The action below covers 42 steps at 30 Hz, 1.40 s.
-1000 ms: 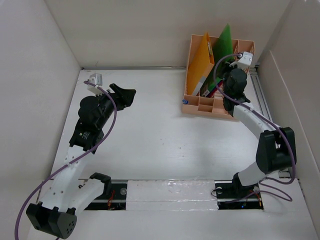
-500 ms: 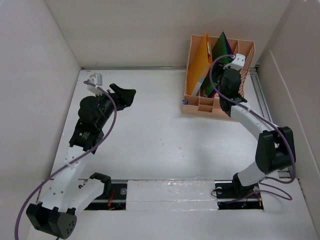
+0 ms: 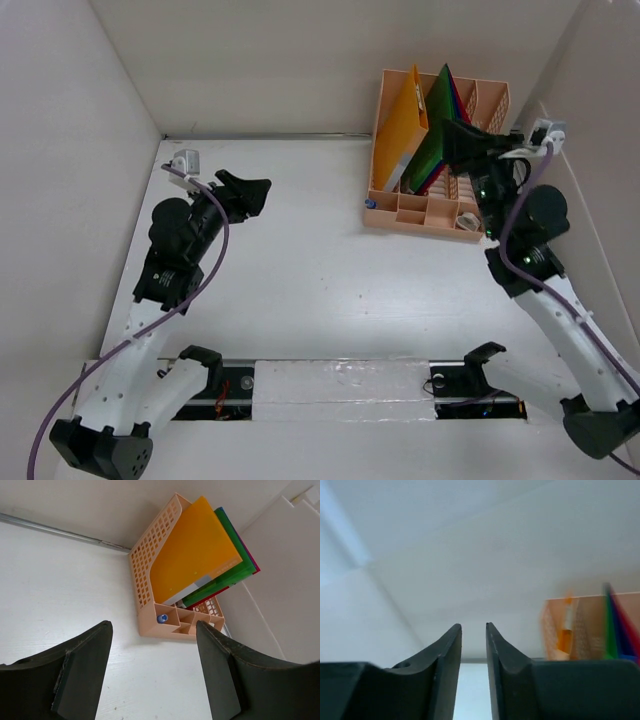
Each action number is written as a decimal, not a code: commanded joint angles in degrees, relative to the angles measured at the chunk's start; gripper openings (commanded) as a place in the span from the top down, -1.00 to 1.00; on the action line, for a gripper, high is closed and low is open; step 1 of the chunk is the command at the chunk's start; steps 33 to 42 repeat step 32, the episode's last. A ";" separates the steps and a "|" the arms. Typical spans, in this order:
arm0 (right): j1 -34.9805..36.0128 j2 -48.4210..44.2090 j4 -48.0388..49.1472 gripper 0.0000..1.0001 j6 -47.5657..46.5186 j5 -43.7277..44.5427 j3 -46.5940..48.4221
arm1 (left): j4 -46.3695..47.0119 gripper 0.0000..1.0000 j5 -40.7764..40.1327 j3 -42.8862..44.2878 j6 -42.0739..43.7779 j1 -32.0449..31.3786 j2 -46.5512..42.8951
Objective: Organize the desk
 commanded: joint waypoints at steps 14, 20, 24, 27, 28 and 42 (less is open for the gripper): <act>21.18 -12.74 -2.55 0.15 -1.04 -20.99 -7.01 | 5.57 -0.37 1.18 -0.90 2.98 0.01 -12.60; 23.47 -15.80 -7.38 -0.47 -2.36 -20.03 -5.52 | 2.40 -0.35 -4.62 2.17 5.26 0.01 -16.92; 24.00 -20.29 -7.91 -0.53 -2.80 -14.33 -6.04 | 4.25 -0.34 -5.68 0.94 4.83 0.01 -19.20; 24.00 -22.83 -7.12 -0.55 -2.80 -10.63 -6.83 | 4.51 -0.30 -5.42 0.42 3.60 0.01 -19.12; 24.00 -23.10 -8.16 -0.55 -2.63 -8.35 -6.49 | 5.56 -0.30 -5.07 0.15 3.33 0.01 -19.12; 24.00 -23.28 -8.53 -0.56 -3.33 -4.91 -6.39 | 6.18 -0.30 -4.18 0.41 2.89 0.01 -18.24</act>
